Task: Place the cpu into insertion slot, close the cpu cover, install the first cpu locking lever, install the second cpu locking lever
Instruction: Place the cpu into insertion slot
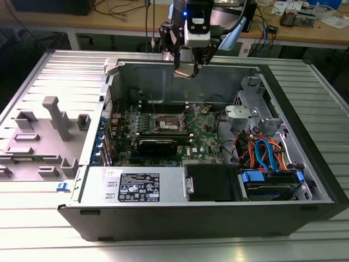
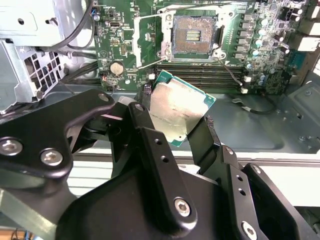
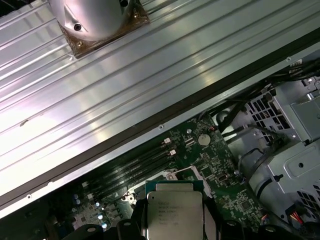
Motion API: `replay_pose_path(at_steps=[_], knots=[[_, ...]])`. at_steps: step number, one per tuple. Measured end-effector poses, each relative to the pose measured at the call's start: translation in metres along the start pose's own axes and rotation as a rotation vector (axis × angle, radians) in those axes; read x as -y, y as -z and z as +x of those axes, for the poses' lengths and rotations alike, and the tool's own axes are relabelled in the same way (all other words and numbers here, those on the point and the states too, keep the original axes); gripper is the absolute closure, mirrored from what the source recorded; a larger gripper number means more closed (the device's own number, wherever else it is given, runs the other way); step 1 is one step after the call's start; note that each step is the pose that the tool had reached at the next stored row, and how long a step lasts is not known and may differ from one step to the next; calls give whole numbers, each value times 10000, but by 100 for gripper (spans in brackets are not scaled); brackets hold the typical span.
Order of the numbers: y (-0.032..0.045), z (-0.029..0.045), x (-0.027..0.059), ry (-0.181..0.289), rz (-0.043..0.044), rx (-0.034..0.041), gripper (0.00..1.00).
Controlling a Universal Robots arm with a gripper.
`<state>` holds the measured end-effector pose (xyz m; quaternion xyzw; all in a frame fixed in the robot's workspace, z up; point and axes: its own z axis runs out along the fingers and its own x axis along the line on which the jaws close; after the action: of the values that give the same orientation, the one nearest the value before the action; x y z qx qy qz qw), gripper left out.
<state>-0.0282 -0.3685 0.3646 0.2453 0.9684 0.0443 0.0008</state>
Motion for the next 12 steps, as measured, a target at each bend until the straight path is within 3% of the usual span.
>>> replay_pose_path(at_steps=[12], knots=[[-2,0,0,-549,-11,47,46]])
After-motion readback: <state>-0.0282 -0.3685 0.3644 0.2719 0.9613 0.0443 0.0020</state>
